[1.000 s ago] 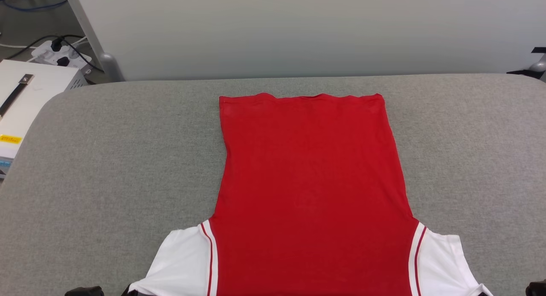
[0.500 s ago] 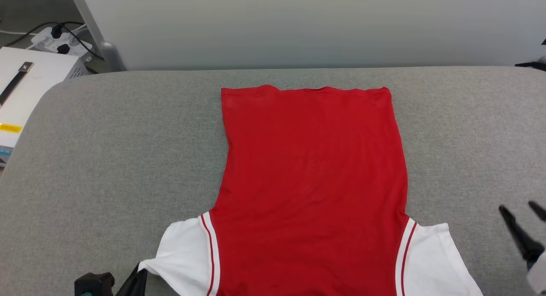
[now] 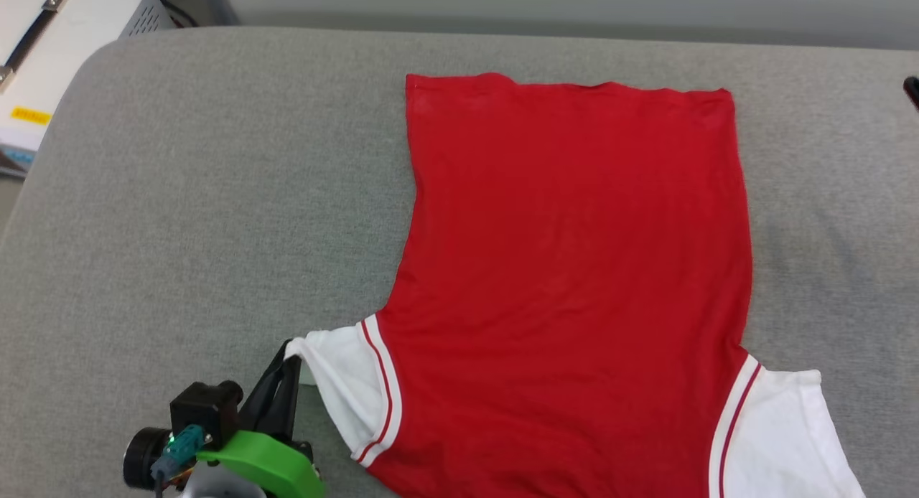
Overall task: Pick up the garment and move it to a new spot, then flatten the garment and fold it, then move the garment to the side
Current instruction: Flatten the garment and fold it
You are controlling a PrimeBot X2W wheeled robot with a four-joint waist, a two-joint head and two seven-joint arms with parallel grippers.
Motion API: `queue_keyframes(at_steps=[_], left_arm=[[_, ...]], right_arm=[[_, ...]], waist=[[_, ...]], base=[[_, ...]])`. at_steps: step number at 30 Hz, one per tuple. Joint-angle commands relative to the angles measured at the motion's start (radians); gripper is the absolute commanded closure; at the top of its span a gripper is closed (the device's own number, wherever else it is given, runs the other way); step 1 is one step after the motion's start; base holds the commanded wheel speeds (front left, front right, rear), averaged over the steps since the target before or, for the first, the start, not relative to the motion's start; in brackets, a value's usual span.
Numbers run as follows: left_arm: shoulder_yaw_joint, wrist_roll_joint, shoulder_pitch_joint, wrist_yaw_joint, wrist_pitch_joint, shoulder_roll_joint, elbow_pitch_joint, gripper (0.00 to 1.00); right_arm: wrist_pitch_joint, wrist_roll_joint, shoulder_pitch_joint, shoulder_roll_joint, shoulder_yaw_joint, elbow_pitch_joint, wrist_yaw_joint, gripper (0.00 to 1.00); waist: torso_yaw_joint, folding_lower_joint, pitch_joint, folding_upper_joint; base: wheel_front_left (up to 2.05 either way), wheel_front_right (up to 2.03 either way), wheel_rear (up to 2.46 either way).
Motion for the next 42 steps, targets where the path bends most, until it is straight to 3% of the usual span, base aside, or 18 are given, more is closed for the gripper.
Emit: queue_keyframes(at_steps=[1, 7, 12, 20, 28, 29, 30, 42], left_arm=[[-0.002, 0.018, -0.028, 0.004, -0.006, -0.015, -0.01, 1.0], [-0.011, 0.068, -0.094, -0.012, -0.006, -0.07, -0.027, 1.0], [-0.012, 0.105, -0.135, -0.03, -0.006, -0.117, -0.037, 1.0], [0.007, 0.158, -0.185, -0.065, -0.006, -0.173, -0.042, 1.0], [0.033, 0.193, -0.198, -0.102, -0.006, -0.223, -0.022, 1.0], [0.037, 0.195, -0.197, -0.105, -0.006, -0.228, -0.02, 1.0], [0.044, 0.193, -0.193, -0.112, -0.006, -0.236, -0.018, 1.0], [0.127, 0.213, -0.129, -0.152, -0.006, -0.252, 0.038, 1.0]], right_arm=[[0.059, 0.012, -0.06, -0.005, 0.016, 0.016, -0.001, 0.0], [0.409, 0.044, -0.308, -0.003, 0.115, 0.141, -0.001, 0.0], [0.566, 0.009, -0.451, 0.038, 0.124, 0.28, -0.001, 0.0], [0.611, -0.088, -0.549, 0.095, 0.121, 0.428, -0.001, 0.0], [0.588, -0.096, -0.47, 0.101, 0.128, 0.53, -0.001, 0.0], [0.585, -0.094, -0.465, 0.096, 0.126, 0.535, -0.001, 0.54], [0.58, -0.094, -0.462, 0.09, 0.126, 0.54, -0.001, 1.0], [0.422, -0.022, -0.473, 0.061, 0.19, 0.465, -0.001, 1.0]], waist=[[0.077, 0.0, 0.107, 0.0], [0.136, 0.0, 0.209, 0.0], [0.176, 0.0, 0.275, 0.0], [0.23, 0.0, 0.353, 0.0], [0.256, 0.0, 0.362, 0.0], [0.256, 0.0, 0.36, 0.0], [0.255, 0.0, 0.357, 0.0], [0.202, 0.0, 0.211, 0.0]], base=[[0.0, 0.0, 0.0], [0.0, 0.0, 0.0], [0.0, 0.0, 0.0], [0.0, 0.0, 0.0], [0.0, 0.0, 0.0], [0.0, 0.0, 0.0], [0.0, 0.0, 0.0], [0.0, 0.0, 0.0]])
